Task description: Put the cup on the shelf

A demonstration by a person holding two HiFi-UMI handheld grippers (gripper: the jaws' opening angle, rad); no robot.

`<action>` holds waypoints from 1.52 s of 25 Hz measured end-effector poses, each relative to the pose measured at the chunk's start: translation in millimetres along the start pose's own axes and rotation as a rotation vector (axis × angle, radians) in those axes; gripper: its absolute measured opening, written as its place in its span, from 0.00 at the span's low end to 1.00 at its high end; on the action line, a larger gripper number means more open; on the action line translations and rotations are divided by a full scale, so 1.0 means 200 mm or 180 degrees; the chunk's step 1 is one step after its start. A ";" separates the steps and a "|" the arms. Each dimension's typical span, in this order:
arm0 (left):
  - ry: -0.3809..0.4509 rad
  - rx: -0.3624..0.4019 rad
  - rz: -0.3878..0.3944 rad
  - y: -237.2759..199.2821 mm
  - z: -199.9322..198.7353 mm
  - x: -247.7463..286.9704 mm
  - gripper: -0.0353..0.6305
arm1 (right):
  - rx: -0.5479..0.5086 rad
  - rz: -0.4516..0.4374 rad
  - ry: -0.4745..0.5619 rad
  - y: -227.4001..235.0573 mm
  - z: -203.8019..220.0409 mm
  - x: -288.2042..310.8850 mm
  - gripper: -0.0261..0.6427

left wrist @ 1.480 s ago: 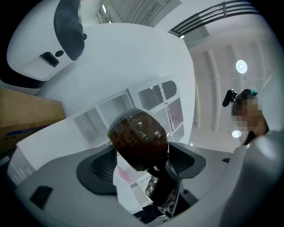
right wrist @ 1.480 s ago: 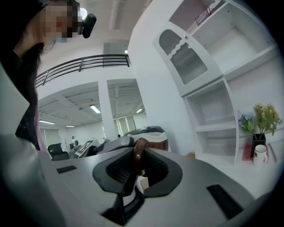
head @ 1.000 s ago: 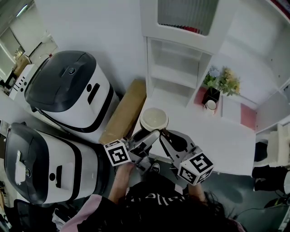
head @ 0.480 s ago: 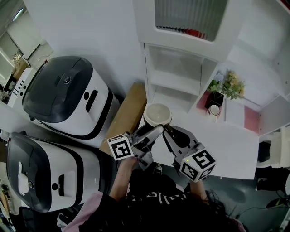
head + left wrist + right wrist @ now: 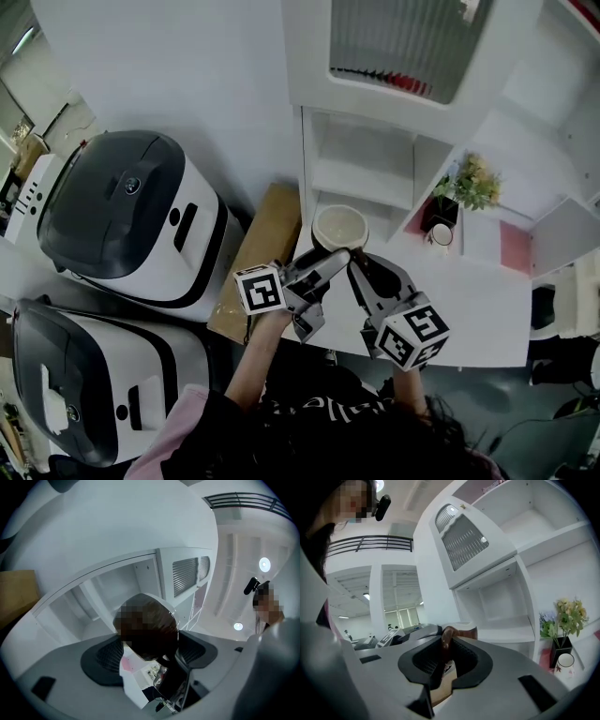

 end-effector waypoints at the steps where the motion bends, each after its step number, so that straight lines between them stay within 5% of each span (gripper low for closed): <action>1: -0.0033 -0.0019 0.0037 -0.02 -0.01 0.01 0.59 | 0.0014 0.0047 0.0023 0.00 -0.01 0.01 0.16; 21: -0.0545 -0.0393 0.0634 -0.37 -0.17 0.36 0.60 | 0.0300 0.0808 0.0436 0.23 -0.12 0.30 0.16; 35: -0.0508 -0.0791 0.0463 -0.54 -0.15 0.46 0.60 | 0.0425 0.1035 0.0516 0.38 -0.13 0.44 0.16; 38: -0.0500 -0.0642 0.0444 -0.57 -0.16 0.45 0.60 | 0.0397 0.1036 0.0520 0.39 -0.11 0.46 0.16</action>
Point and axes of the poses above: the fingertips, and each gripper's own axes: x forward along the fingers, y to its right, z out of its underside, the point moved 7 cm from there along -x, backward along the fingers, and after that the axes turned 15 degrees about x, right-handed, at the moved point
